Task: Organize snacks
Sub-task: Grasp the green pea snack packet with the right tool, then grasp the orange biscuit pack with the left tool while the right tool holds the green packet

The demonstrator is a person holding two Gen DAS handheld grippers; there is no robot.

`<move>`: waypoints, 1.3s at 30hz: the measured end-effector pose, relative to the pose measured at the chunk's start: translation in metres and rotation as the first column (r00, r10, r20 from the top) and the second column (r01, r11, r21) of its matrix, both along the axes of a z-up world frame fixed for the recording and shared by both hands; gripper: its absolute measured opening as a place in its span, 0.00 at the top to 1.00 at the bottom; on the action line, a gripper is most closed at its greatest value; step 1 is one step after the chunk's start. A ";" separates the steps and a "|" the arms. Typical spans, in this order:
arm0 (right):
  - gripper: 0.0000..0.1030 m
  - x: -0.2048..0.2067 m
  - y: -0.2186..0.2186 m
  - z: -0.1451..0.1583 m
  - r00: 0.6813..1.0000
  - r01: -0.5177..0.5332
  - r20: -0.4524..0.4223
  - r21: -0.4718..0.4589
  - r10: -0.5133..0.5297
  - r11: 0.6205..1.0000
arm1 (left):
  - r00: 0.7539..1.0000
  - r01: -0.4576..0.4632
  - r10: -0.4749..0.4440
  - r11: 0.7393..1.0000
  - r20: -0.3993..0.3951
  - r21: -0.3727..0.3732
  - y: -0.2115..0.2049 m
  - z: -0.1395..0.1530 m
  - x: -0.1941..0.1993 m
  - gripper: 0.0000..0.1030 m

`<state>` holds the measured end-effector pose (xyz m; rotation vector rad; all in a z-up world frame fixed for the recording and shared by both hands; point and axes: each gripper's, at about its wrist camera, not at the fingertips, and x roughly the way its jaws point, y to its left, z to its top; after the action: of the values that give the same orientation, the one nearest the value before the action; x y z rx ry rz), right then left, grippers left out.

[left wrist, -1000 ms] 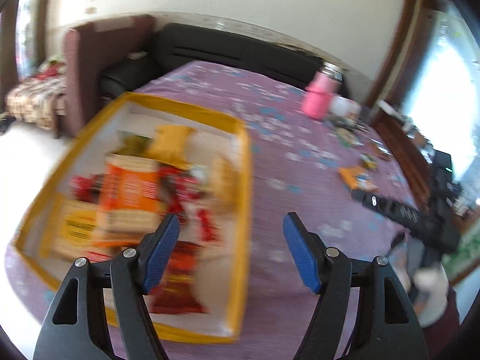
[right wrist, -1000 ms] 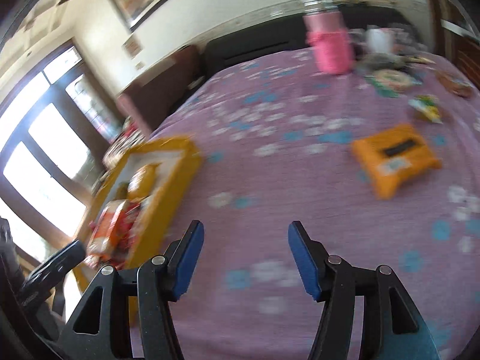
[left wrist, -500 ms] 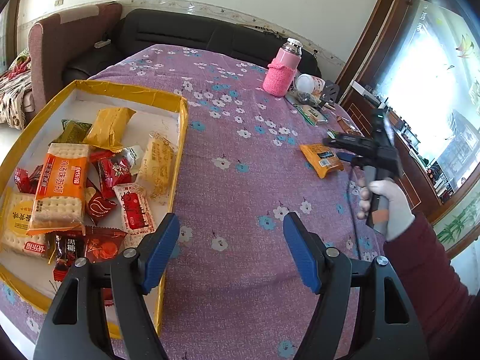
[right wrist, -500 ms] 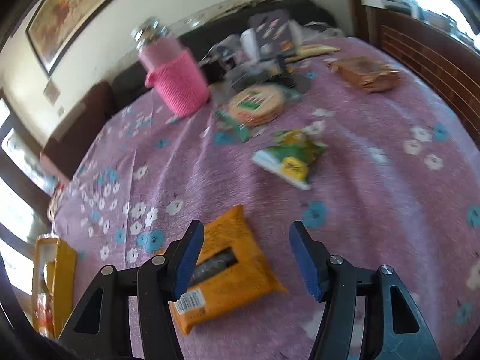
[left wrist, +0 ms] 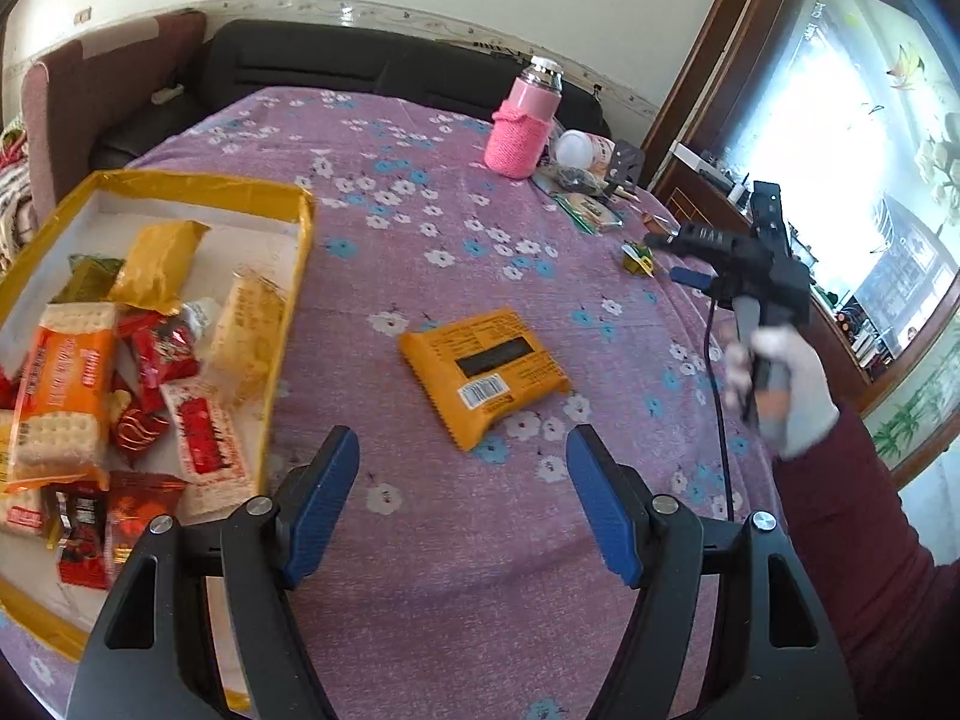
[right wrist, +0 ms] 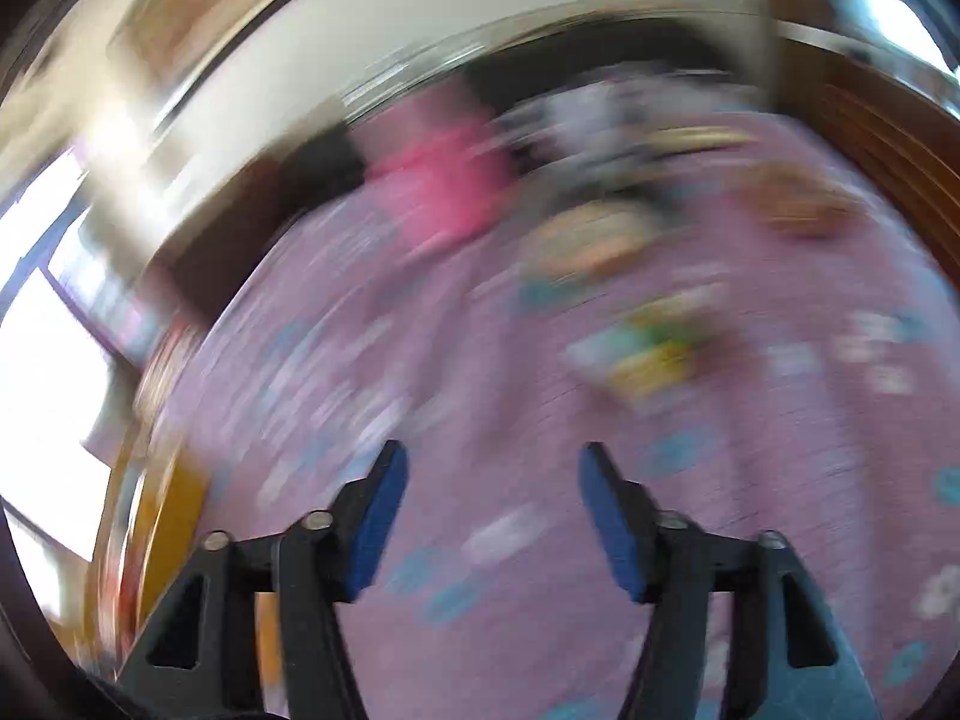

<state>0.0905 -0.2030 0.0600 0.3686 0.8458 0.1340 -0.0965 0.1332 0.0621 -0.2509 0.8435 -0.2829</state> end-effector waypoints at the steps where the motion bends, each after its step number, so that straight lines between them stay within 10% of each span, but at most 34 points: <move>1: 0.35 0.007 -0.016 -0.003 0.999 0.048 -0.014 0.022 -0.047 0.999 | 1.000 0.004 -0.004 1.000 -0.006 -0.001 -0.002 -0.001 0.001 0.31; 11: 0.34 0.068 -0.017 -0.035 0.985 0.135 -0.100 -0.062 -0.141 0.989 | 0.999 0.033 -0.032 0.999 -0.030 0.027 -0.016 -0.003 0.006 0.31; 15: 0.65 0.070 -0.010 -0.038 0.986 0.121 -0.101 -0.105 -0.132 0.987 | 0.999 0.037 -0.036 0.999 -0.037 0.030 -0.016 -0.004 0.009 0.31; 19: 0.65 0.053 -0.005 -0.036 0.992 0.080 -0.091 -0.121 -0.091 0.989 | 0.998 0.051 -0.049 0.998 -0.049 0.034 -0.019 -0.008 0.014 0.31; 29: 0.65 -0.046 0.024 -0.034 0.992 -0.094 -0.066 0.216 0.111 0.972 | 0.987 0.159 -0.155 0.981 -0.048 0.107 -0.041 -0.004 0.076 0.31; 39: 0.65 -0.046 0.024 -0.049 0.988 -0.118 -0.066 0.256 0.139 0.960 | 0.961 0.204 -0.196 0.979 -0.197 0.018 -0.054 -0.047 0.154 0.31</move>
<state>0.0447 -0.1795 0.0110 0.5605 0.9379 0.3512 0.0577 0.0793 0.0153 -0.1591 1.0691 -0.4365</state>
